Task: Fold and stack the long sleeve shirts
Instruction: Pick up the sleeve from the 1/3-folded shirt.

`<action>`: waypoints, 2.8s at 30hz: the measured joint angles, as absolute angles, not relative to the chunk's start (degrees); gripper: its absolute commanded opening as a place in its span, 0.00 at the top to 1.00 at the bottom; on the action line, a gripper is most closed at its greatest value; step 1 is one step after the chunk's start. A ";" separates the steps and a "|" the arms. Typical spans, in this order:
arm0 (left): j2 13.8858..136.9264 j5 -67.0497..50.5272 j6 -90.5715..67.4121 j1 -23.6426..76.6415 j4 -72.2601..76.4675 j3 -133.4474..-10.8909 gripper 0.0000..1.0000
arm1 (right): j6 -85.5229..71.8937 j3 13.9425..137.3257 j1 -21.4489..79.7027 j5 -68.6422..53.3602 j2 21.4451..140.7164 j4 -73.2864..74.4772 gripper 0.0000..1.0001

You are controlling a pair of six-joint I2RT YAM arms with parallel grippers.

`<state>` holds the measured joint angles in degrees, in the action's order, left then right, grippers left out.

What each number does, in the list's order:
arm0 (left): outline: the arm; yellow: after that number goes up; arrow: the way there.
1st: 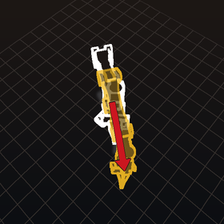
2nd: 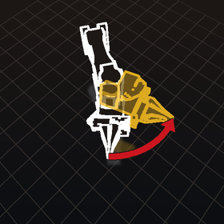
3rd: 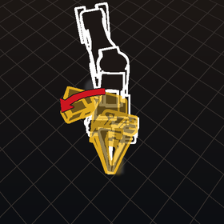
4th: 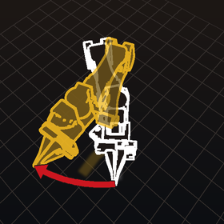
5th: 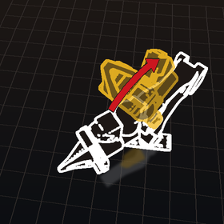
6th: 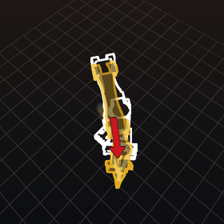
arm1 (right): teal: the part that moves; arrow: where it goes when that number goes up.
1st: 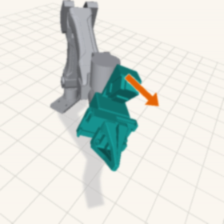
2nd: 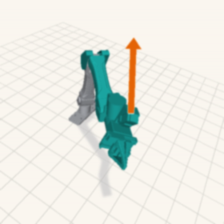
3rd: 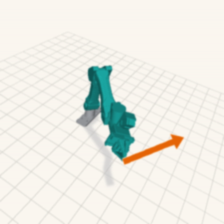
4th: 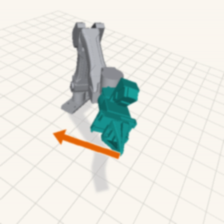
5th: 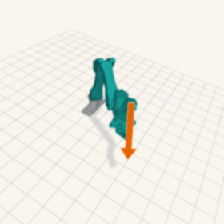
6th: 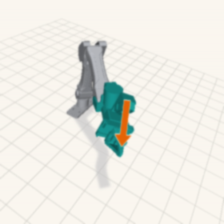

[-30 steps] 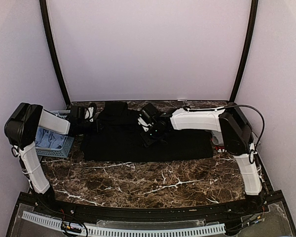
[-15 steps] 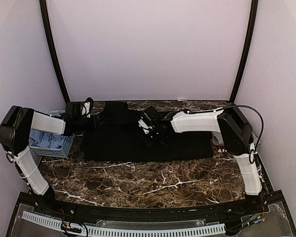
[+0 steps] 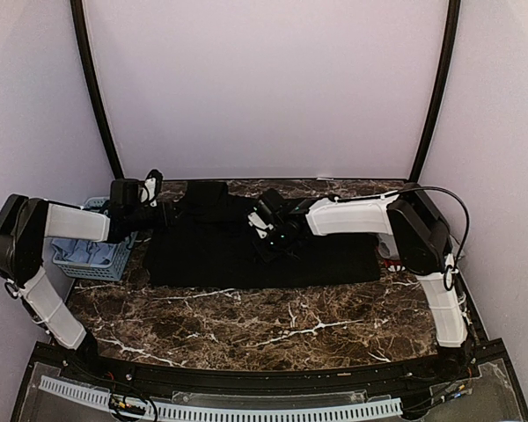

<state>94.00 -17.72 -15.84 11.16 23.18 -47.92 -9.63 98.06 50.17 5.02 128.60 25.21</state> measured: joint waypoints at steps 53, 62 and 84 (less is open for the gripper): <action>90.32 -24.03 -20.21 11.88 24.32 -42.57 0.43 | -18.13 93.69 46.35 -2.37 124.46 20.99 0.68; 95.42 -30.06 -22.41 21.19 25.67 -44.93 0.43 | -19.20 91.44 46.33 -3.62 124.92 18.00 0.70; 121.82 -26.00 -15.33 27.64 21.80 -71.92 0.41 | -19.40 79.99 46.06 -2.57 117.64 14.15 0.74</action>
<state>121.82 -26.00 -15.33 27.64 21.80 -71.92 -19.40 79.99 46.06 -2.57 117.64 14.15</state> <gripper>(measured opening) 0.586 0.267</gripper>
